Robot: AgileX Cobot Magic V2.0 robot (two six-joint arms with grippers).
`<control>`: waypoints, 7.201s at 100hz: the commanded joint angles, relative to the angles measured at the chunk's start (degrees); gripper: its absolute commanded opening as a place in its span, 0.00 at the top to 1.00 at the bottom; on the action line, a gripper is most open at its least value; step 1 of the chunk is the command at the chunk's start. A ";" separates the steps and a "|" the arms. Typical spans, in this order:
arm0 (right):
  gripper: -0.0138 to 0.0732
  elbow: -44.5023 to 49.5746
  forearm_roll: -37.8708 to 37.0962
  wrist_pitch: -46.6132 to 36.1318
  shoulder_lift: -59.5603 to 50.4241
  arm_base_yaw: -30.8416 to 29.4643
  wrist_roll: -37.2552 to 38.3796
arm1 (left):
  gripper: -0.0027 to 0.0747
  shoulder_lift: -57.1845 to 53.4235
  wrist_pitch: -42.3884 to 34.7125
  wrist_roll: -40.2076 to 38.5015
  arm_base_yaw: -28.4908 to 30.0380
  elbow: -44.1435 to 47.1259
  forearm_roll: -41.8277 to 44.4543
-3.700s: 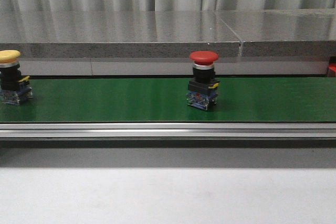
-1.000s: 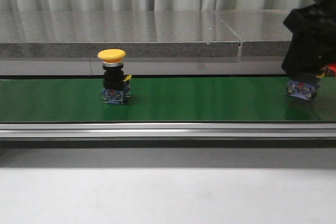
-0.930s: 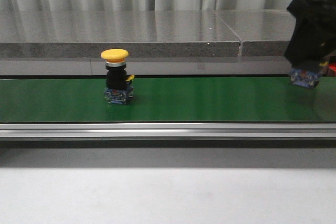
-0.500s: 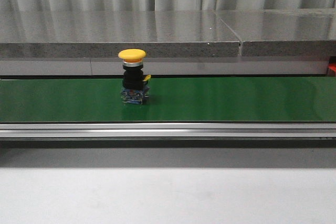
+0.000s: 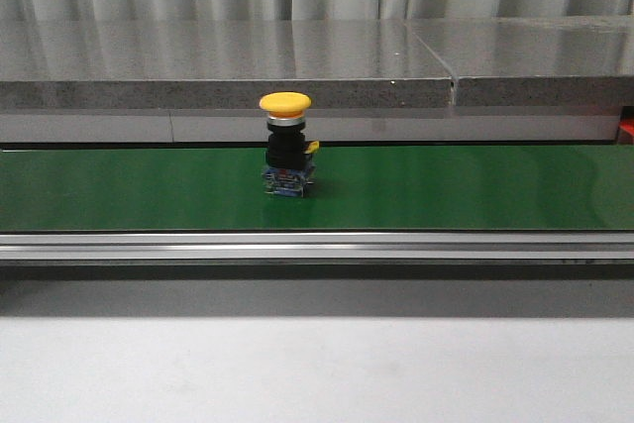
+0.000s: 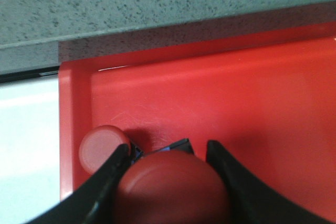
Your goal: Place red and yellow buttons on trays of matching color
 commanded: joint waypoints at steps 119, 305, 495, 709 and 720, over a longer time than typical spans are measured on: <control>0.19 -4.87 1.88 -10.65 9.04 -0.15 0.07 | 0.99 0.43 -3.96 0.03 -0.50 -1.39 -1.05; 0.18 40.55 5.75 2.05 -39.70 29.70 -11.33 | 0.99 0.43 -4.07 0.03 -0.50 -1.39 -1.05; 0.86 48.65 -8.28 -0.95 -47.08 -2.32 14.88 | 0.99 0.43 -4.07 0.03 -0.50 -1.39 -1.05; 0.15 55.07 -4.66 -16.73 -53.68 3.48 13.26 | 0.99 0.43 -4.07 0.03 -0.50 -1.39 -1.05; 0.15 55.07 -4.66 -17.39 -59.39 10.60 9.85 | 0.99 0.43 -4.07 0.03 -0.50 -1.39 -1.05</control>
